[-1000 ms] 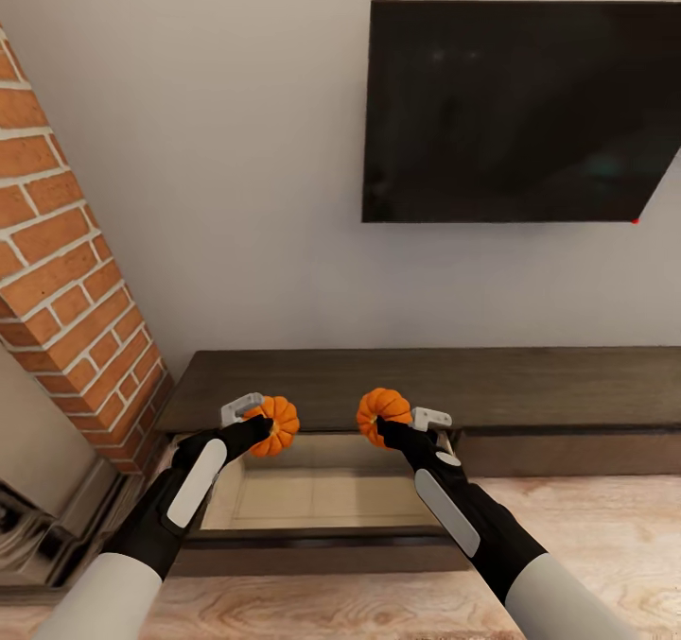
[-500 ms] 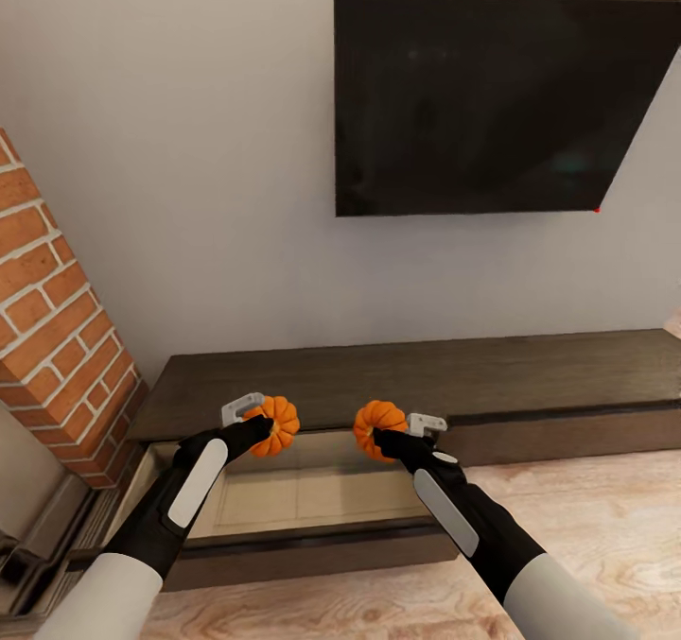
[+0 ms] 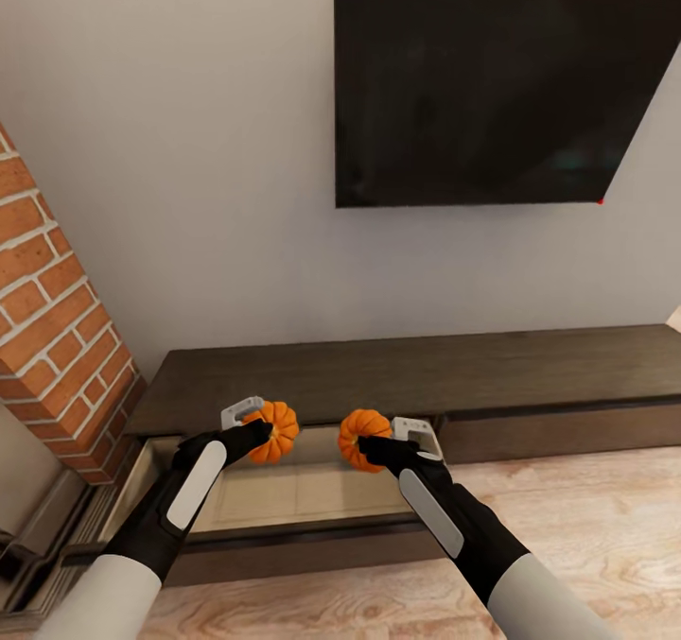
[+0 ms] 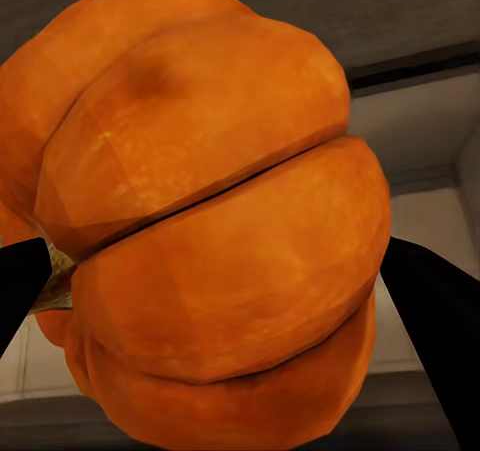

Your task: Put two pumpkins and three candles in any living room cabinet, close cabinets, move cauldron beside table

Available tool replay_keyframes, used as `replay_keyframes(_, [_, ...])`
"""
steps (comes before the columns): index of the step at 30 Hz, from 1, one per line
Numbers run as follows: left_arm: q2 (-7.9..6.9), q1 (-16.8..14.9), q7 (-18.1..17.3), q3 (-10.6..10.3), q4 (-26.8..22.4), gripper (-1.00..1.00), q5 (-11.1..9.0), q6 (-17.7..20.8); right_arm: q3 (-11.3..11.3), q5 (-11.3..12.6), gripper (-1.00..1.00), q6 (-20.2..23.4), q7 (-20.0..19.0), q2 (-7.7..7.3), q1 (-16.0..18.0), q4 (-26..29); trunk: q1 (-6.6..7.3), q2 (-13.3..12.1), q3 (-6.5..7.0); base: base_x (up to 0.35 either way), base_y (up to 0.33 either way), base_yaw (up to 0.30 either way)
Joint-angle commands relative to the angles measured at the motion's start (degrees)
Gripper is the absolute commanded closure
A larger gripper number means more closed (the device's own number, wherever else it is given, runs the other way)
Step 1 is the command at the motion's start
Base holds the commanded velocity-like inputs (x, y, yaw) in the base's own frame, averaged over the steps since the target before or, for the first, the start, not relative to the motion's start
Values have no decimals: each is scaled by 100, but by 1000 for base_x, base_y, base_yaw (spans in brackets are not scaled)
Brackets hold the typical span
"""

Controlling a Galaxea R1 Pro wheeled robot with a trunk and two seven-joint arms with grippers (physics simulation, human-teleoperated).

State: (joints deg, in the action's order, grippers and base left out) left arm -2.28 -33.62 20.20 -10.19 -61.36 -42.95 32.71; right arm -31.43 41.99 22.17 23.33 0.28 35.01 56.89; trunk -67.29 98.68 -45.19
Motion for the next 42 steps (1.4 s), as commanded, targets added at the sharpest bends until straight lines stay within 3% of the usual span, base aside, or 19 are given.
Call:
replay_keyframes(1, [-7, 4, 60, -18, 19, 100, -63, 57, -13, 41, 100, 4, 42, -1, 6, 4, -22, 45, -23, 0, 0, 0])
replay_keyframes(17, [-30, 14, 235, -46, 1125, 100, 51, 250, -21, -11, 100, -87, 34, 14, 6, -219, -373, 686, -310, 0, 0, 0])
replay_keyframes(25, [-35, 16, 266, -44, 1189, 100, 67, 222, -69, -59, 100, -272, 32, 122, 6, -461, -549, 1007, -454, 0, 0, 0])
replay_keyframes(32, [-25, 14, 267, -44, 1190, 100, 68, 143, -74, -336, 100, -688, 2, 170, 6, -671, -703, 1288, -580, 0, 0, 0])
replay_keyframes(37, [-9, 14, 265, -52, 1141, 100, 68, -167, -87, -380, 100, -856, -33, 174, 6, -748, -813, 1488, -669, 0, 0, 0])
replay_keyframes(42, [5, 14, 259, -53, 1138, 100, 68, -406, -98, -384, 100, -918, -38, 175, 6, -757, -813, 1488, -669, 0, 0, 0])
